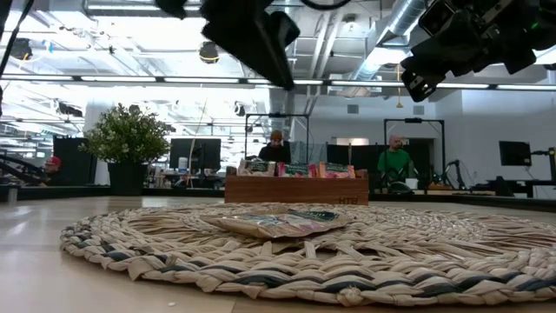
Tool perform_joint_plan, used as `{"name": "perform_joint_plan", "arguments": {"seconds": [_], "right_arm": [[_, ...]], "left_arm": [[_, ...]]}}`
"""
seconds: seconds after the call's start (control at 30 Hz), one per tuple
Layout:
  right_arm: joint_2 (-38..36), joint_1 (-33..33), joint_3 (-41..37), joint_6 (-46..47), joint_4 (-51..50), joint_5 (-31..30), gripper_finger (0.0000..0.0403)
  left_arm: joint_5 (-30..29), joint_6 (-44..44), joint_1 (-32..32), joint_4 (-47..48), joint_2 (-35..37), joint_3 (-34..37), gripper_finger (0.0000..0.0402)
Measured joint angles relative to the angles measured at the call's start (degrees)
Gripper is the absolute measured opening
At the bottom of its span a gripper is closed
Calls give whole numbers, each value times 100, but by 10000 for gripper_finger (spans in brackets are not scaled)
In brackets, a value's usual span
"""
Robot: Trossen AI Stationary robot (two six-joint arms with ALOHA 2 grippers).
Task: Pick & Place Tea
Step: Put the green tea bag to the left of the wooden organizer
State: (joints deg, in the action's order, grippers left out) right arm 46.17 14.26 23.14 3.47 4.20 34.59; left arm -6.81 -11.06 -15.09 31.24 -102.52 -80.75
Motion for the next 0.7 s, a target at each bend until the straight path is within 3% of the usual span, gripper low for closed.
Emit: {"name": "perform_joint_plan", "arguments": {"seconds": [0.27,0.7], "right_arm": [[0,0,0,77,-126,-2,92],[0,-5,4,100,-367,-2,92]], "left_arm": [[691,-325,-109,-309,-447,1,117],[386,-635,-230,-1033,-1113,4,117]]}}
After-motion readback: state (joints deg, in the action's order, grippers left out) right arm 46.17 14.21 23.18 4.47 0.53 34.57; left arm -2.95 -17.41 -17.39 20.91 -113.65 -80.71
